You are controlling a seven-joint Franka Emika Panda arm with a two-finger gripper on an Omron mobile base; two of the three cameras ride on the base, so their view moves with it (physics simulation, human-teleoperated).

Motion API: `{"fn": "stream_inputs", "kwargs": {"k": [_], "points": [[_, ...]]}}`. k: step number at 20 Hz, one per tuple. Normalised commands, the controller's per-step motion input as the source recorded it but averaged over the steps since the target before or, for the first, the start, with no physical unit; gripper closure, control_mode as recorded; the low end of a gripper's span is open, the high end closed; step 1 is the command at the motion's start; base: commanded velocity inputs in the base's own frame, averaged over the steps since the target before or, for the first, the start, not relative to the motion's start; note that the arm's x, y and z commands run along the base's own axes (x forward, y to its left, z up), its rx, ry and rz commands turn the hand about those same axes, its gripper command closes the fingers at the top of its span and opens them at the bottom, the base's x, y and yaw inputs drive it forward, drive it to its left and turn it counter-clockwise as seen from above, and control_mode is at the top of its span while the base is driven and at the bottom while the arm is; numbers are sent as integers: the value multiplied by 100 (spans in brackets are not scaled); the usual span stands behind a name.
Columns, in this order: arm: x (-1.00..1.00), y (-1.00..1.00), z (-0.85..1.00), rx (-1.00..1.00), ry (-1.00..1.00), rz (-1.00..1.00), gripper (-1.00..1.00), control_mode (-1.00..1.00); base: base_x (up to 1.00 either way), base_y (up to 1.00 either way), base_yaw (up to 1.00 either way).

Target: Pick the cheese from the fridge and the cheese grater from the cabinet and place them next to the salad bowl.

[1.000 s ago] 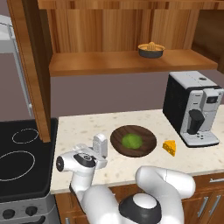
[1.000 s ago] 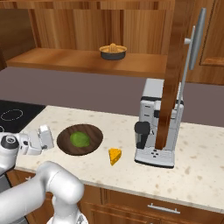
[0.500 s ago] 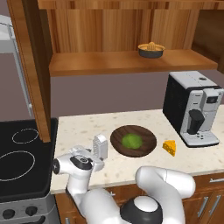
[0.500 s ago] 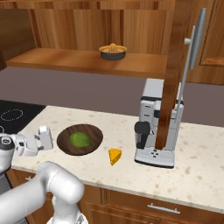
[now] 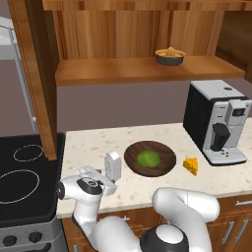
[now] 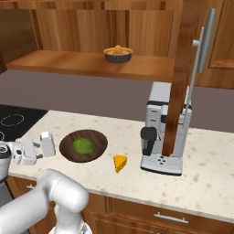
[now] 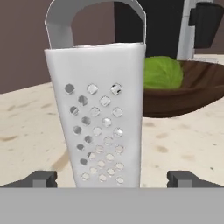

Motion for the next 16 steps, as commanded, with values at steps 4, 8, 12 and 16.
{"fn": "stream_inputs", "kwargs": {"k": [4,8,12,16], "points": [[-28,-1,32,0,0,0,-100,-100,0,0,0],[-21,-11,37,0,13,4,-100,-100,0,0,0],[-24,-16,34,0,12,15,-100,-100,0,0,0],[-26,-13,28,5,6,23,-100,-100,0,0,0]]}}
